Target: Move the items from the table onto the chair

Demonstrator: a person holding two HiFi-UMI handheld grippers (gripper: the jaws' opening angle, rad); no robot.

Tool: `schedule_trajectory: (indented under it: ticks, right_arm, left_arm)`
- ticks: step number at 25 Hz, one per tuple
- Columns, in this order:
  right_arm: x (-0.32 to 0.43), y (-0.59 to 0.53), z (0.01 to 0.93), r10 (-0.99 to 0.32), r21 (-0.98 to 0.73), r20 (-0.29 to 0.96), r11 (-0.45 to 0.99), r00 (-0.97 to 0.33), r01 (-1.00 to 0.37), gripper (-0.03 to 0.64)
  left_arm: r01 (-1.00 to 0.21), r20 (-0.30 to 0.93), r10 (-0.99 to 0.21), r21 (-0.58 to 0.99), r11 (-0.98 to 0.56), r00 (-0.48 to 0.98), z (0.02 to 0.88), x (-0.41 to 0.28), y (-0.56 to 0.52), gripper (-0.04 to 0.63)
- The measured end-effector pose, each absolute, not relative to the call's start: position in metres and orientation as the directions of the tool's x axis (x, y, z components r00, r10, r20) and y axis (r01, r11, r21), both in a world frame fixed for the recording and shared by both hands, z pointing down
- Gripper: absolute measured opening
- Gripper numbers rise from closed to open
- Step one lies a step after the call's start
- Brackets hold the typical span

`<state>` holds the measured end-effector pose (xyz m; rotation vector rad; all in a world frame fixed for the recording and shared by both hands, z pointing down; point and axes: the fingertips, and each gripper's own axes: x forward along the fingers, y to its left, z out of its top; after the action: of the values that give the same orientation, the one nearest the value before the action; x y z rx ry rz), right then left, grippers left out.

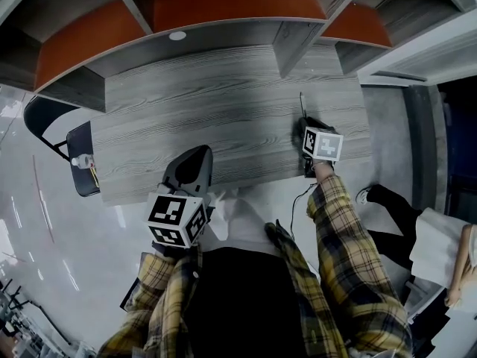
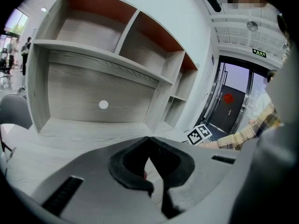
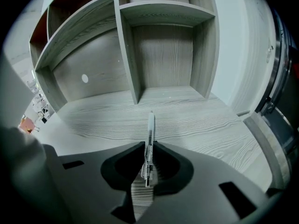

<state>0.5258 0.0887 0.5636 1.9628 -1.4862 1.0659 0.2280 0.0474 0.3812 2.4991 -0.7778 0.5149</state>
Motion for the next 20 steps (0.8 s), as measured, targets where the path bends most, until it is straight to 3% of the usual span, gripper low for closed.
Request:
schedule_trajectory:
  ticks: [8, 20]
  right_arm:
    - [0.490, 0.072, 0.528, -0.682, -0.180, 0.727, -0.306, 0.083, -0.935, 0.063]
    - [0.294, -0.003, 0.452, -0.768, -0.226, 0.616, 0.039, -0.174, -0.973, 0.063]
  left_arm:
    - [-0.628, 0.444, -0.470, 0.335, -0.702, 0.762, 0.373, 0.194, 0.042, 0.005]
    - [-0.734, 0.405, -0.613, 0.356, -0.578, 0.678, 0.361, 0.050, 0.001, 0.005]
